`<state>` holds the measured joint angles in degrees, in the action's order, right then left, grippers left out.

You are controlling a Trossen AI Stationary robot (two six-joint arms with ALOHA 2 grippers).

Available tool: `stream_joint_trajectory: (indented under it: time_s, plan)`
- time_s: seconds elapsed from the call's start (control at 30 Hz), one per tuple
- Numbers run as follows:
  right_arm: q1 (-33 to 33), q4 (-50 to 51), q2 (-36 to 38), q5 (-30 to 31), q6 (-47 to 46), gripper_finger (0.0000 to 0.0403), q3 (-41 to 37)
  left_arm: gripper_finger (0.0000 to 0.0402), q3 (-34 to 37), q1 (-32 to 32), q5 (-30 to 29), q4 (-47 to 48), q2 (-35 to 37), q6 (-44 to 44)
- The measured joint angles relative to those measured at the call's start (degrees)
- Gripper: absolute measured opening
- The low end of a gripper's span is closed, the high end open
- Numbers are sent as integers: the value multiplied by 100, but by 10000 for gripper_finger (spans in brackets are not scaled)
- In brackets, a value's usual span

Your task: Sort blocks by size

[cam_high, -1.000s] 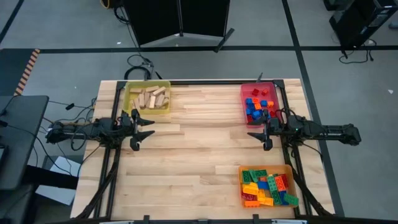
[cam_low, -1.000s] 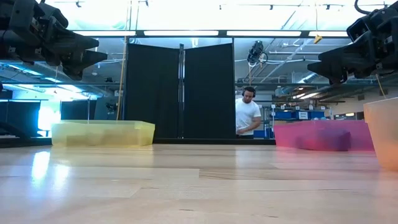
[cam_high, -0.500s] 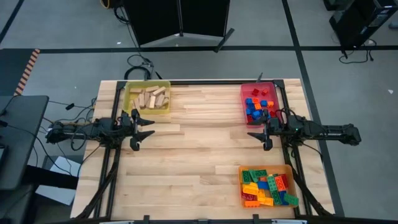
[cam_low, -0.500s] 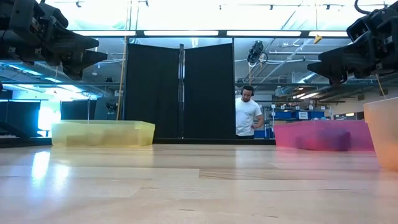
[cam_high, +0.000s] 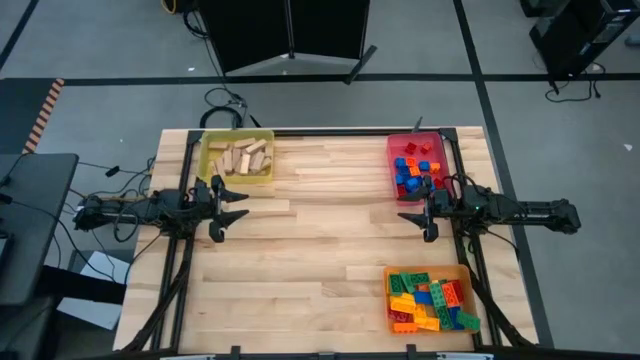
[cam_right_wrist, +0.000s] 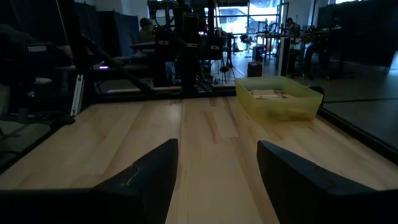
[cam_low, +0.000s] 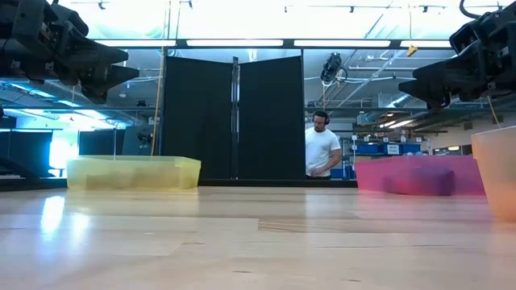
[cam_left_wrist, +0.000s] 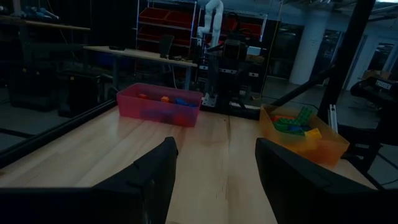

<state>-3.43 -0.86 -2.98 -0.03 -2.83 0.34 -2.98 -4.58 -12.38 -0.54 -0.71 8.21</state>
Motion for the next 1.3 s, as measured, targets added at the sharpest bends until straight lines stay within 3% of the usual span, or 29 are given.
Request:
stream_joint_trajectory:
  time_s: [1.3]
  plan:
    - [1,-2,0,-2,-1,235,2,225,0,-2,0,2,0,-1]
